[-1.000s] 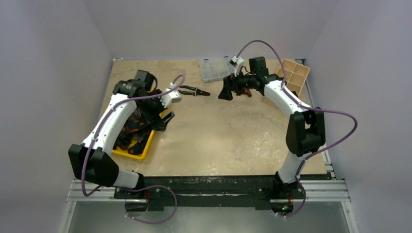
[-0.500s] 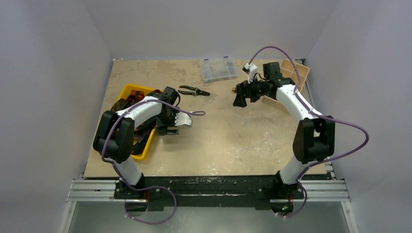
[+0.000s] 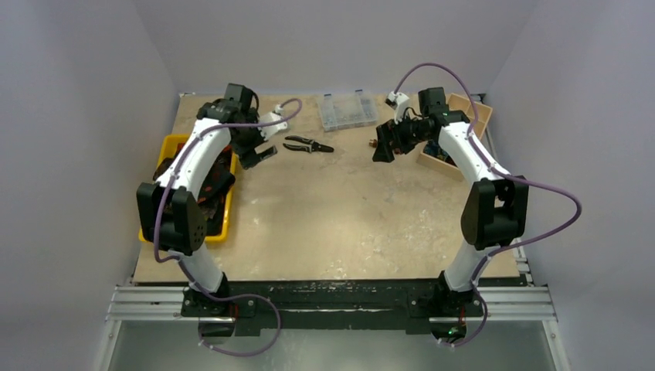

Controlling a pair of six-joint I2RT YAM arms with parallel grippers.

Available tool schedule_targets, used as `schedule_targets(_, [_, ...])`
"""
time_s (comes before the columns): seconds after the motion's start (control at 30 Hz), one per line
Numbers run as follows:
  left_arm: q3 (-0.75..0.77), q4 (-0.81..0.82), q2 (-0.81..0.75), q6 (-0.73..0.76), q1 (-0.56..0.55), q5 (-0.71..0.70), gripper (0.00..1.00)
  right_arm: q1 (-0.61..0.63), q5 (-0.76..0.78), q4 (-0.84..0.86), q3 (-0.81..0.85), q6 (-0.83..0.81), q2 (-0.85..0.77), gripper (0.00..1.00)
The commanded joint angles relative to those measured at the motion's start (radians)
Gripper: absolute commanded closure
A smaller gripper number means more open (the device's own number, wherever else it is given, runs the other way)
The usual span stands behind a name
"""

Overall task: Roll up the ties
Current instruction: Move the storage box to the corner of the board, then pick up the tie from the bin.

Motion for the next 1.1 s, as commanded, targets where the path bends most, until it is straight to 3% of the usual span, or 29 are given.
schedule_targets(0.0, [0.077, -0.041, -0.135, -0.395, 0.072, 0.082, 0.02, -0.003, -0.002, -0.085, 0.135, -0.036, 0.013, 0.02])
schedule_targets(0.2, [-0.033, 0.030, -0.185, -0.467, 0.321, -0.007, 0.00, -0.003, 0.020, -0.185, 0.257, -0.053, 0.054, 0.02])
schedule_targets(0.4, [0.078, 0.001, -0.048, -0.447, 0.536, -0.068, 0.06, -0.001, 0.032, -0.223, 0.292, -0.044, 0.054, 0.02])
schedule_targets(0.73, [0.119, 0.087, 0.134, -0.346, 0.587, -0.186, 0.11, -0.002, 0.061, -0.241, 0.306, -0.041, 0.042, 0.02])
schedule_targets(1.07, [0.188, 0.116, 0.241, -0.274, 0.596, -0.223, 0.23, -0.001, 0.070, -0.234, 0.257, -0.035, 0.009, 0.02])
